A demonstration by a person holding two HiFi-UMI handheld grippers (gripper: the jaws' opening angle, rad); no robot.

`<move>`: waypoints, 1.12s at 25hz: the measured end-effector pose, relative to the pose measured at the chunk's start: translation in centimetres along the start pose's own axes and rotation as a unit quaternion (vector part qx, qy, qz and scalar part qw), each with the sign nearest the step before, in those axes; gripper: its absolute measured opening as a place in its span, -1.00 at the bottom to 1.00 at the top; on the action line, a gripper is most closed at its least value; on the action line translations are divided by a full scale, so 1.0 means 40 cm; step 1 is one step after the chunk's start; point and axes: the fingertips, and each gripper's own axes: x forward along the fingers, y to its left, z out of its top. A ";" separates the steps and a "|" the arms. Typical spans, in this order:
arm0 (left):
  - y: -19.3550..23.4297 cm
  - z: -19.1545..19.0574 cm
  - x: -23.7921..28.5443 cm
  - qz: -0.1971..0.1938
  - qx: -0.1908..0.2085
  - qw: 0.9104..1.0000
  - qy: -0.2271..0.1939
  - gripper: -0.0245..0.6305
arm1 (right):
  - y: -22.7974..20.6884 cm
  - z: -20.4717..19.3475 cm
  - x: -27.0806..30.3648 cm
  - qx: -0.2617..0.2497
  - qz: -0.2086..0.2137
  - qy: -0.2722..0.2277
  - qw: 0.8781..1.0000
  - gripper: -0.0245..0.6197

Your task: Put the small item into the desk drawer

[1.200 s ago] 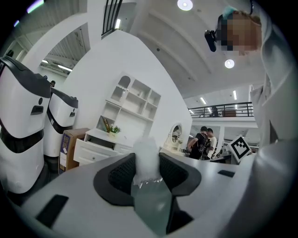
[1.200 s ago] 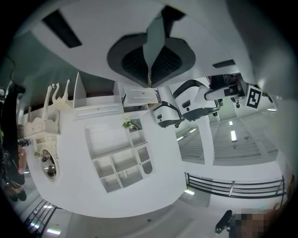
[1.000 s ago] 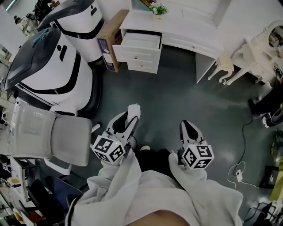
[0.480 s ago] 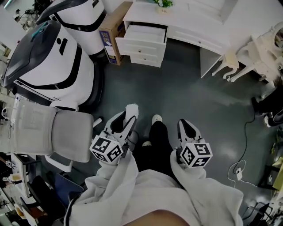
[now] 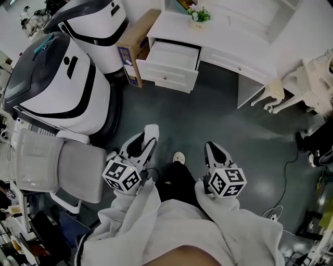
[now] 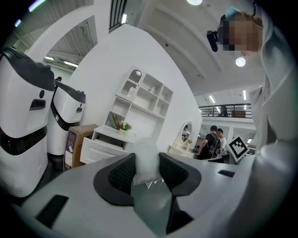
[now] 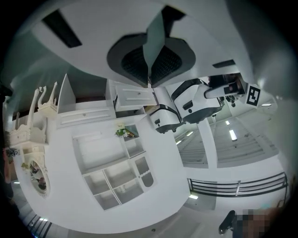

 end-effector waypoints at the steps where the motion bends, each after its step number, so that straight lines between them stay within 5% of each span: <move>1: 0.008 0.014 0.028 -0.002 -0.001 1.000 -0.003 -0.41 | -0.015 0.014 0.019 0.002 0.000 0.001 1.000 -0.78; 10: 0.059 0.094 0.224 -0.003 0.009 1.000 -0.014 -0.41 | -0.122 0.135 0.175 0.001 0.012 0.001 1.000 -0.79; 28: 0.132 0.133 0.362 0.016 0.004 0.999 -0.029 -0.41 | -0.199 0.207 0.311 -0.007 0.029 0.010 1.000 -0.79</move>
